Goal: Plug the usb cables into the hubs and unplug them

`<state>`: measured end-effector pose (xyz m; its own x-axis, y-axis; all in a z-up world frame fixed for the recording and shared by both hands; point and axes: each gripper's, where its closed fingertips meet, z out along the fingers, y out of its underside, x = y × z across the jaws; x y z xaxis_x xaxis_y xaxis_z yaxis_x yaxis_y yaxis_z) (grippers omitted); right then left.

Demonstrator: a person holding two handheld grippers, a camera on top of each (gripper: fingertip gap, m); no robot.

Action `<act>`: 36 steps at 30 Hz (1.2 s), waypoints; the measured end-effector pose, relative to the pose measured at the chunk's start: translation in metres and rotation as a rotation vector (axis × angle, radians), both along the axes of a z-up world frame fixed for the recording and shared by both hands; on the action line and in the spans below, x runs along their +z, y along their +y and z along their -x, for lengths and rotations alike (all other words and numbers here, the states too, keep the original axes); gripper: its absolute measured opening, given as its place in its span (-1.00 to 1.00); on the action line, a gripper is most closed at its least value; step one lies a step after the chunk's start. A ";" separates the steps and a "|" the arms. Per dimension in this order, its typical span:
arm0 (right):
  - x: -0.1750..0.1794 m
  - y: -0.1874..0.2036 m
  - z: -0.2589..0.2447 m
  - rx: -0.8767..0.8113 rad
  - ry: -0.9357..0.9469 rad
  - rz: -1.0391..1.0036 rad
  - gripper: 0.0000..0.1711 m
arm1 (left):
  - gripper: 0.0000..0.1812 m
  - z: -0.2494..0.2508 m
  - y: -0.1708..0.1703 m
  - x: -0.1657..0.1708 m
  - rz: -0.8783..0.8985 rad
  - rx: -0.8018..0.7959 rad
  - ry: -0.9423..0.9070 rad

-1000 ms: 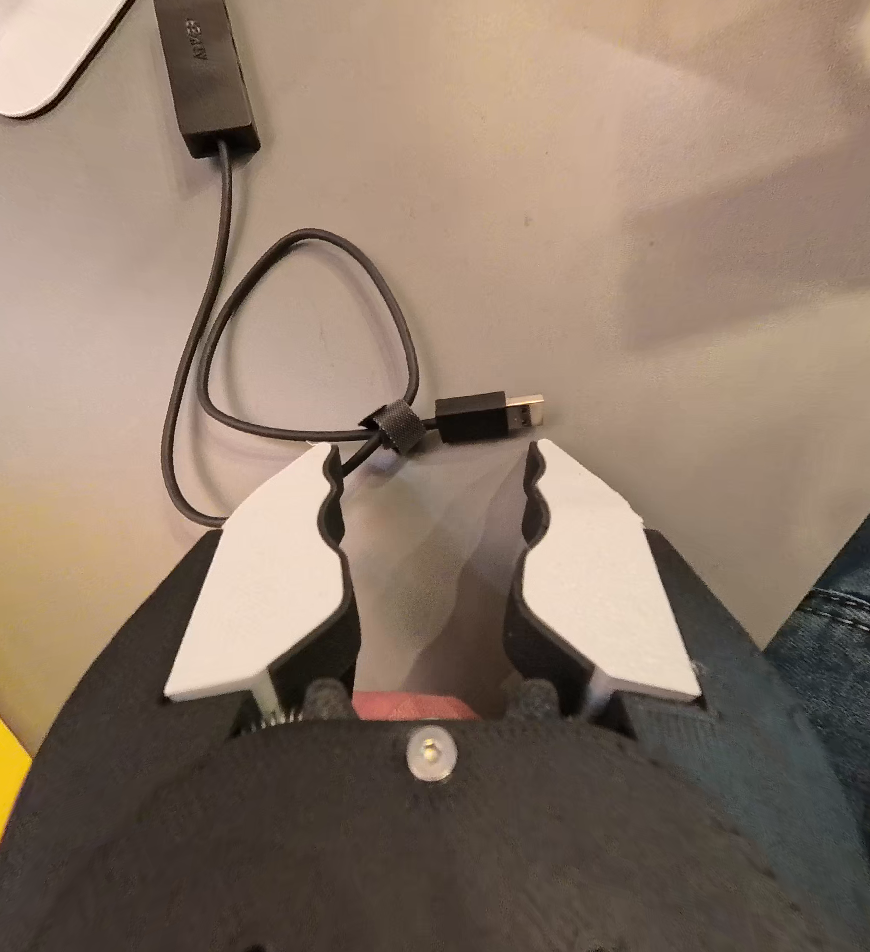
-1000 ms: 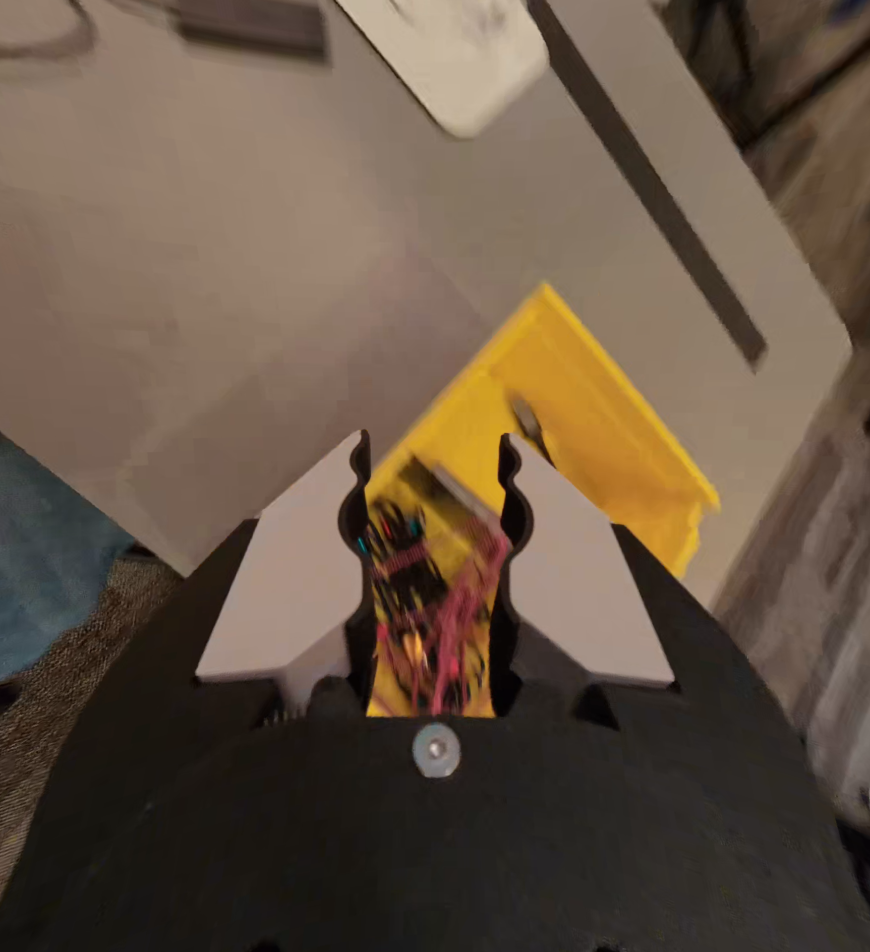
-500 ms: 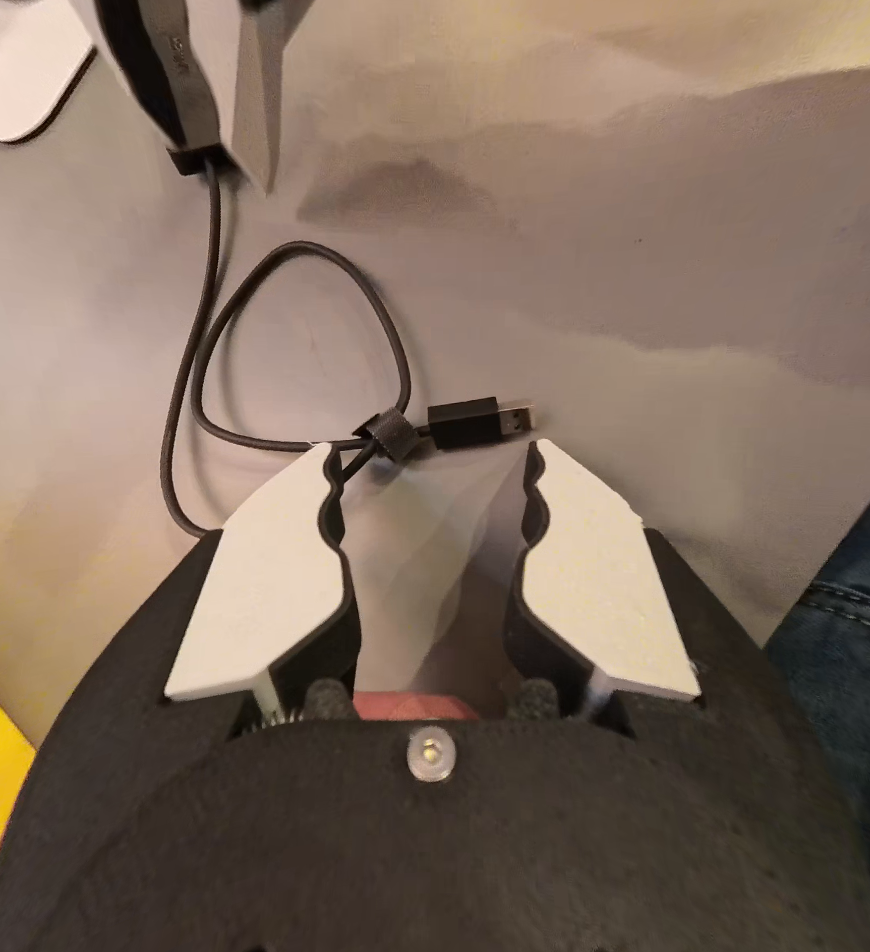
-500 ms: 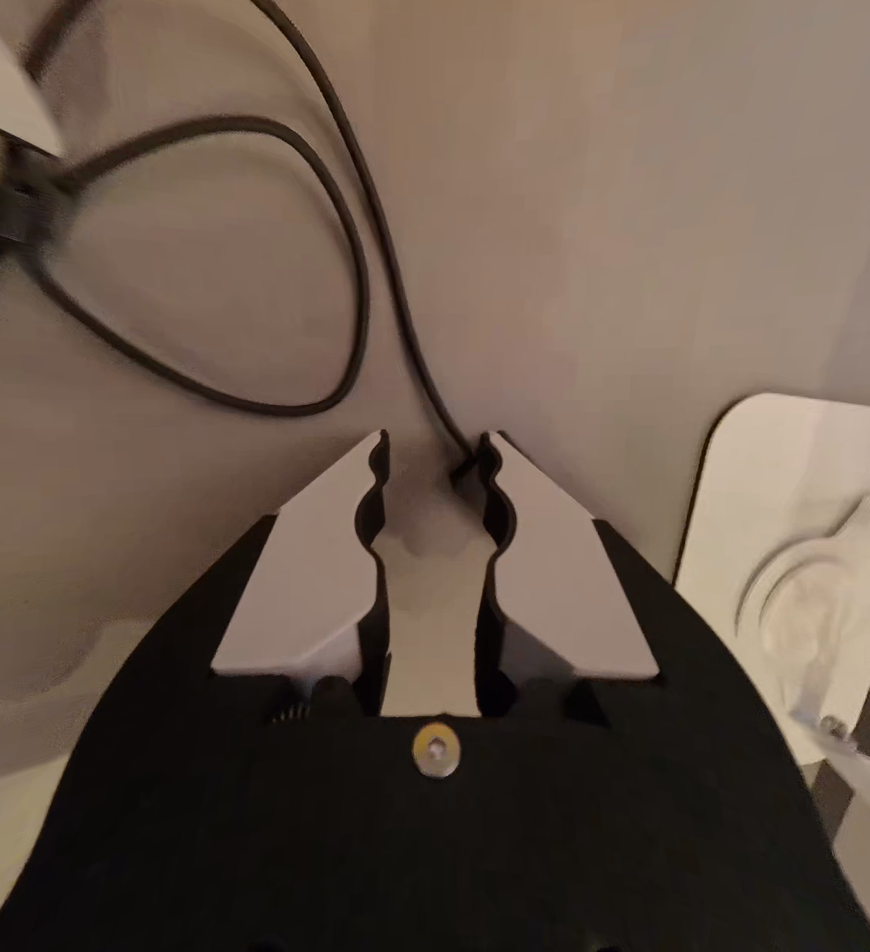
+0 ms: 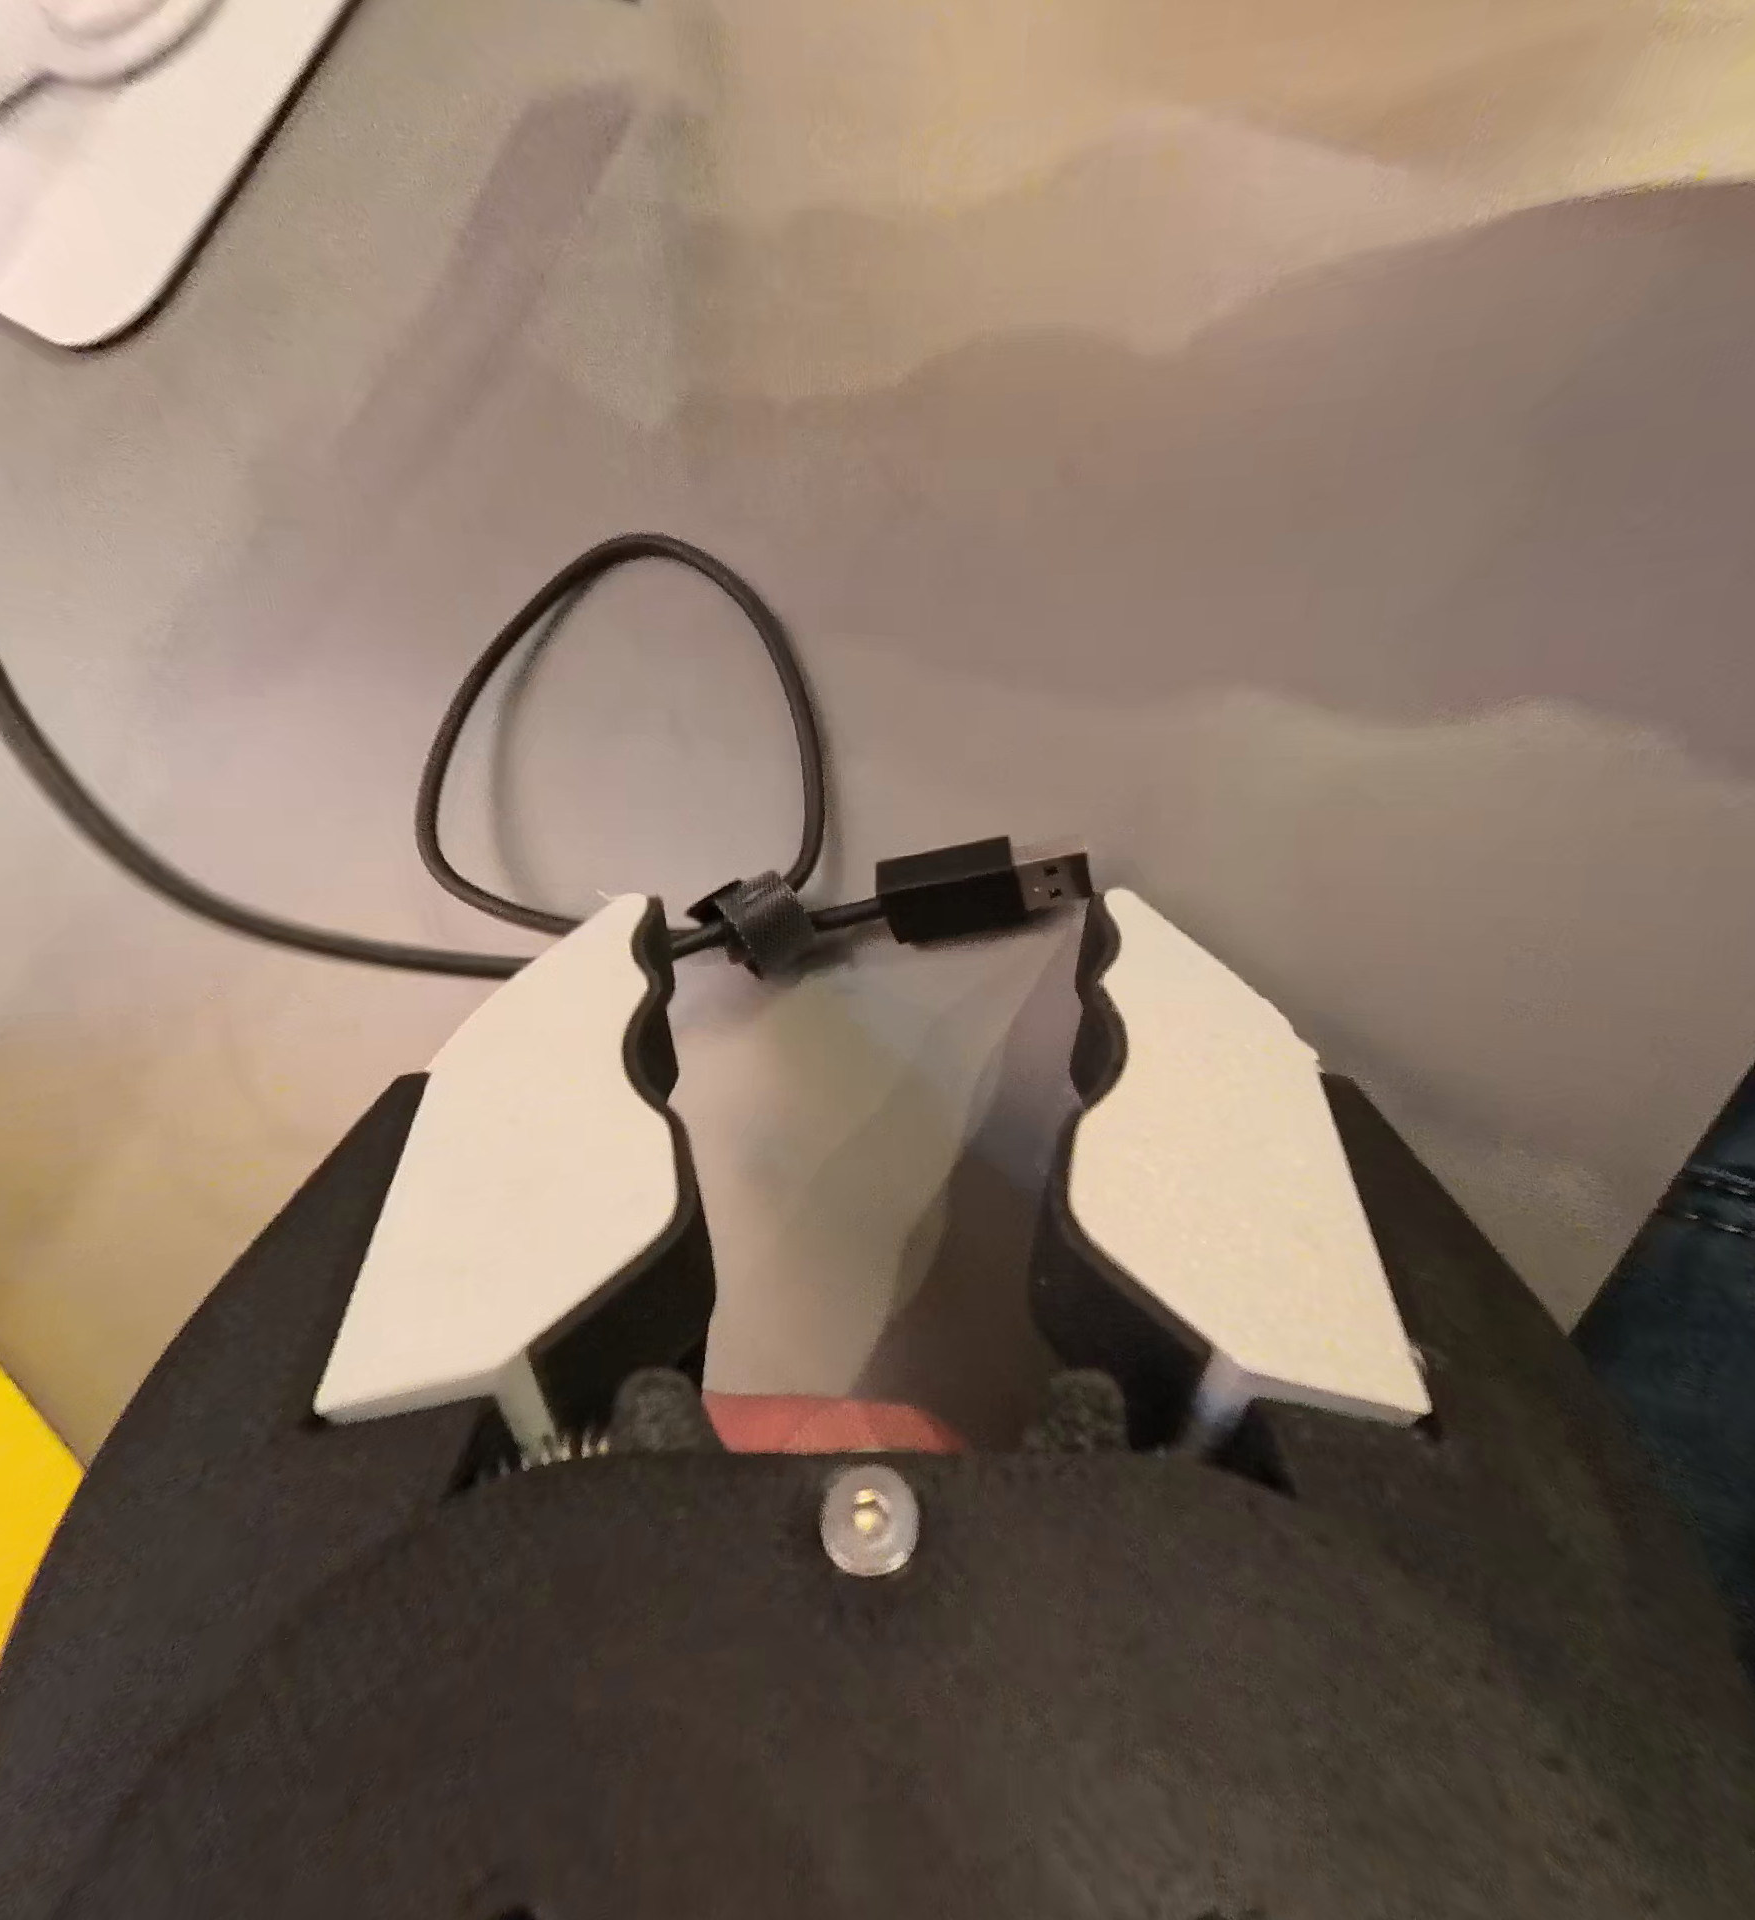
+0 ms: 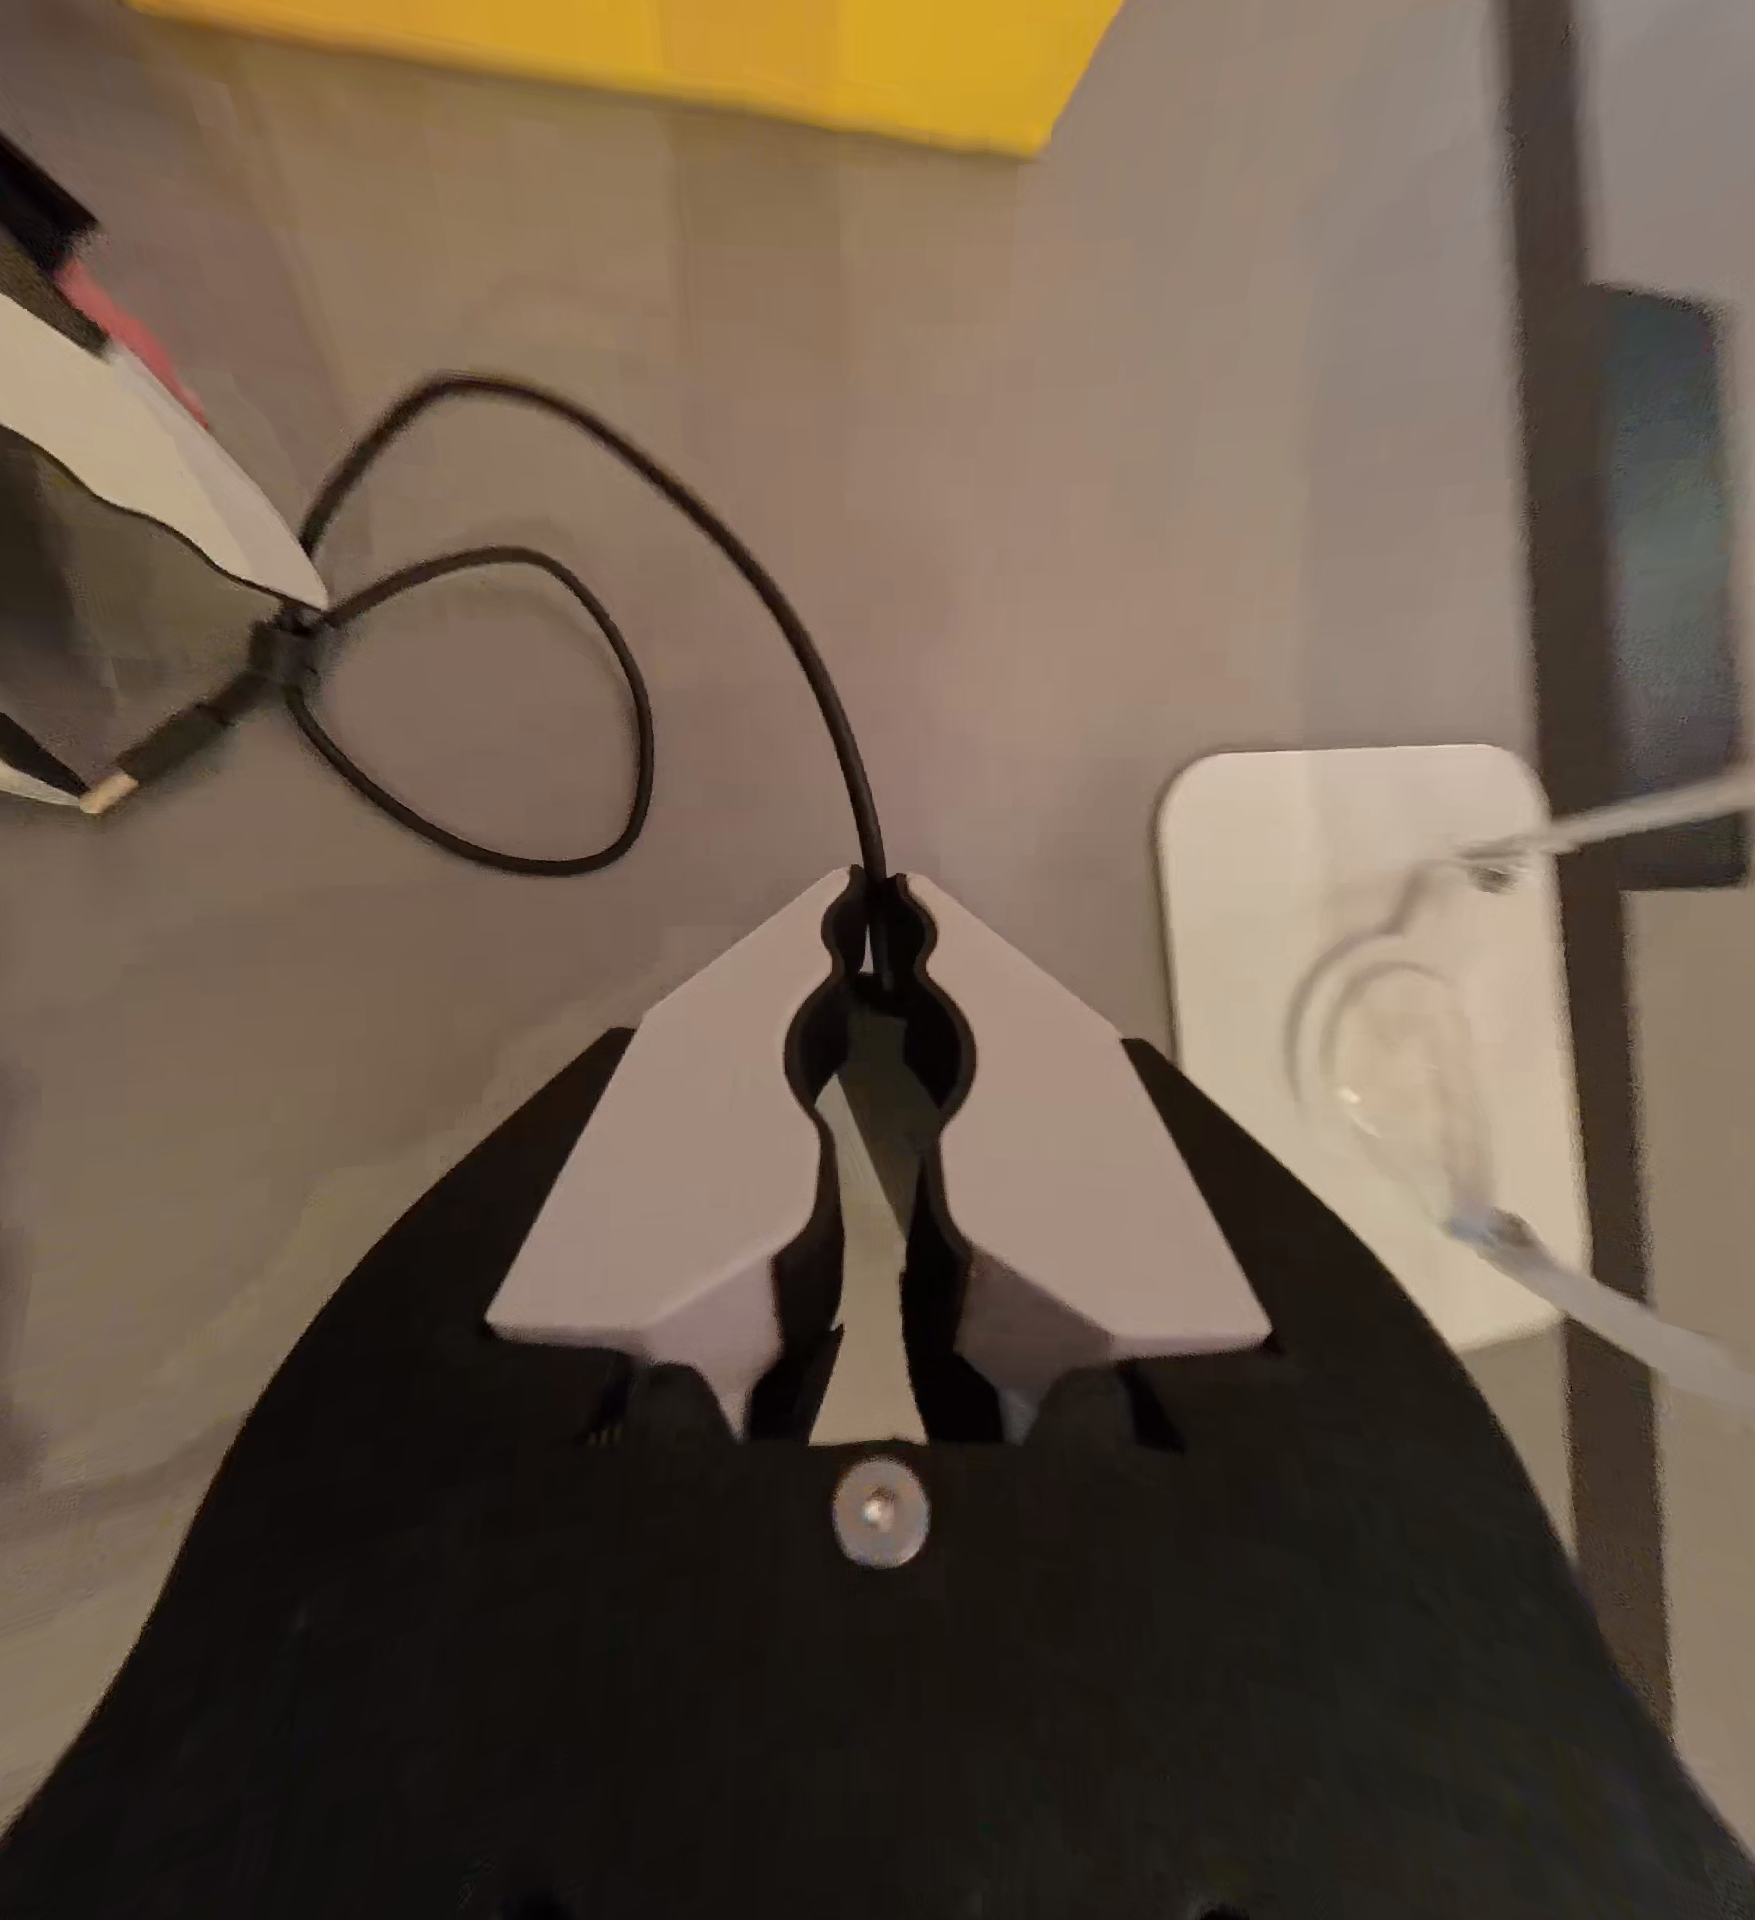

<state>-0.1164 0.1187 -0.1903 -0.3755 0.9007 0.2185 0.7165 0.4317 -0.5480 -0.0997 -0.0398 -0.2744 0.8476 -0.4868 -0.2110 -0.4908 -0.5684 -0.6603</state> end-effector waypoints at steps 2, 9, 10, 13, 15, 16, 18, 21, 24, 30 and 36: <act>0.042 0.008 -0.016 -0.051 0.078 -0.030 -1.00 | -0.18 0.000 0.003 0.007 -0.034 0.002 -0.003; 0.183 0.050 -0.102 -0.258 0.306 -0.168 -0.99 | -0.16 -0.015 0.006 0.029 -0.132 -0.024 -0.056; 0.201 0.057 -0.118 -0.287 0.327 -0.198 -0.99 | -0.16 -0.016 0.005 0.027 -0.132 -0.028 -0.041; 0.245 0.071 -0.163 -0.367 0.368 -0.273 -0.99 | -0.15 -0.021 0.002 0.019 -0.108 -0.044 -0.024; 0.263 0.082 -0.192 -0.424 0.369 -0.317 -0.99 | -0.15 -0.025 0.002 0.015 -0.098 -0.053 -0.015; 0.268 0.087 -0.206 -0.453 0.365 -0.343 -0.98 | -0.15 -0.027 0.002 0.014 -0.095 -0.058 -0.008; 0.273 0.101 -0.236 -0.520 0.344 -0.386 -0.98 | -0.15 -0.029 0.003 0.012 -0.092 -0.064 0.000; 0.272 0.114 -0.275 -0.602 0.332 -0.403 -0.98 | -0.15 -0.030 0.001 0.007 -0.079 -0.067 0.008; 0.265 0.129 -0.319 -0.695 0.274 -0.464 -0.98 | -0.15 -0.030 0.000 0.002 -0.064 -0.066 0.018; 0.245 0.146 -0.387 -0.814 0.122 -0.590 -0.98 | -0.16 -0.036 0.002 -0.002 -0.054 -0.067 0.001; 0.190 0.155 -0.407 -0.810 -0.085 -0.629 -0.99 | -0.15 -0.036 0.003 -0.003 -0.046 -0.059 -0.016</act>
